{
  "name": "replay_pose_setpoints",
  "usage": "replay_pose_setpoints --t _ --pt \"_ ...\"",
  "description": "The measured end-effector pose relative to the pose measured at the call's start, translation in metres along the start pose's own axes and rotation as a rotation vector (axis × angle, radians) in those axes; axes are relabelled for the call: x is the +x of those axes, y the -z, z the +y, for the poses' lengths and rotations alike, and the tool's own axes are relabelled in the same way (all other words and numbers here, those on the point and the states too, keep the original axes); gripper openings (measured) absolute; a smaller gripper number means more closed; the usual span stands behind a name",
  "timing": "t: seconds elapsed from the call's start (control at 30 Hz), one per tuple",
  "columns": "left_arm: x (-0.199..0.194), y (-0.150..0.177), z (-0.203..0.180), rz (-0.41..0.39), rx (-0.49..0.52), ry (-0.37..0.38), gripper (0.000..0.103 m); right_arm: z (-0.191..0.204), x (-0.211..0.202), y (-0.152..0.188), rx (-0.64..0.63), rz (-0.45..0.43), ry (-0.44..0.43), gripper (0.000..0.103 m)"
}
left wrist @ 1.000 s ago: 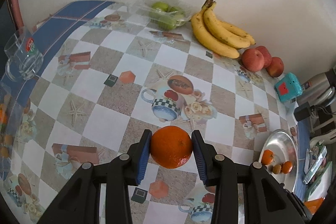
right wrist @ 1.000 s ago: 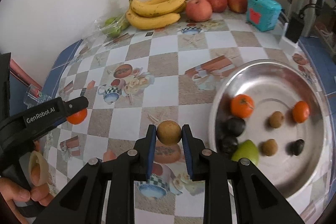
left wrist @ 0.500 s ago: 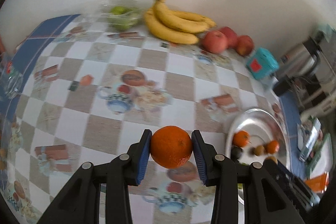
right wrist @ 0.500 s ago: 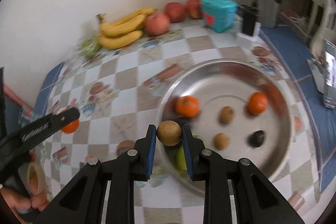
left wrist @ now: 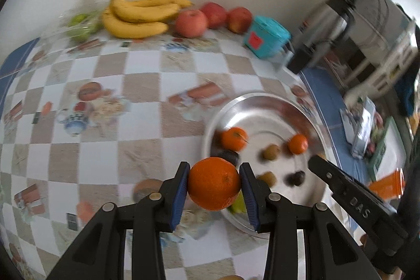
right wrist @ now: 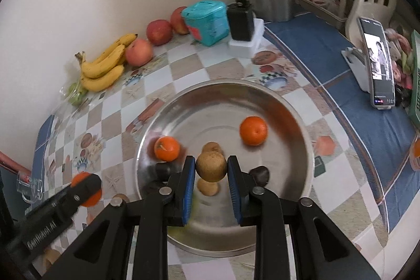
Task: Organize fruits
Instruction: 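Carry the orange and kiwi over the steel basin with both tools, then open both tools to drop the orange and kiwi into the basin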
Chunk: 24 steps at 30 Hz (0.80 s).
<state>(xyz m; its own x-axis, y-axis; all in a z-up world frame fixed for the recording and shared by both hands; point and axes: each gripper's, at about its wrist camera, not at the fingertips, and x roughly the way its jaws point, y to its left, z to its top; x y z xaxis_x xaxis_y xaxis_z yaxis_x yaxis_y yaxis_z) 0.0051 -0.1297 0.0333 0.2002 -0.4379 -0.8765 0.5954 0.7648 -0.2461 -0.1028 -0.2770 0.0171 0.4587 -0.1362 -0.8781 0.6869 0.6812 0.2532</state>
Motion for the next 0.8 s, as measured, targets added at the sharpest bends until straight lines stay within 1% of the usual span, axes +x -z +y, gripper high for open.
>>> replay_pose_setpoints --t 0.17,0.37,0.63,0.8 --pt "0.013 0.009 -0.025 0.042 0.066 -0.002 0.041 -0.004 0.001 0.002 0.004 0.010 -0.010 0.026" --pt "0.029 0.022 -0.038 0.101 0.090 0.018 0.041 -0.010 0.006 0.008 0.008 0.041 -0.025 0.026" --pt "0.040 0.040 -0.053 0.139 0.135 0.007 0.041 -0.022 0.014 0.027 0.012 0.094 -0.015 0.026" --pt "0.046 0.047 -0.060 0.155 0.164 0.005 0.041 -0.032 0.015 0.033 0.035 0.111 -0.014 0.026"
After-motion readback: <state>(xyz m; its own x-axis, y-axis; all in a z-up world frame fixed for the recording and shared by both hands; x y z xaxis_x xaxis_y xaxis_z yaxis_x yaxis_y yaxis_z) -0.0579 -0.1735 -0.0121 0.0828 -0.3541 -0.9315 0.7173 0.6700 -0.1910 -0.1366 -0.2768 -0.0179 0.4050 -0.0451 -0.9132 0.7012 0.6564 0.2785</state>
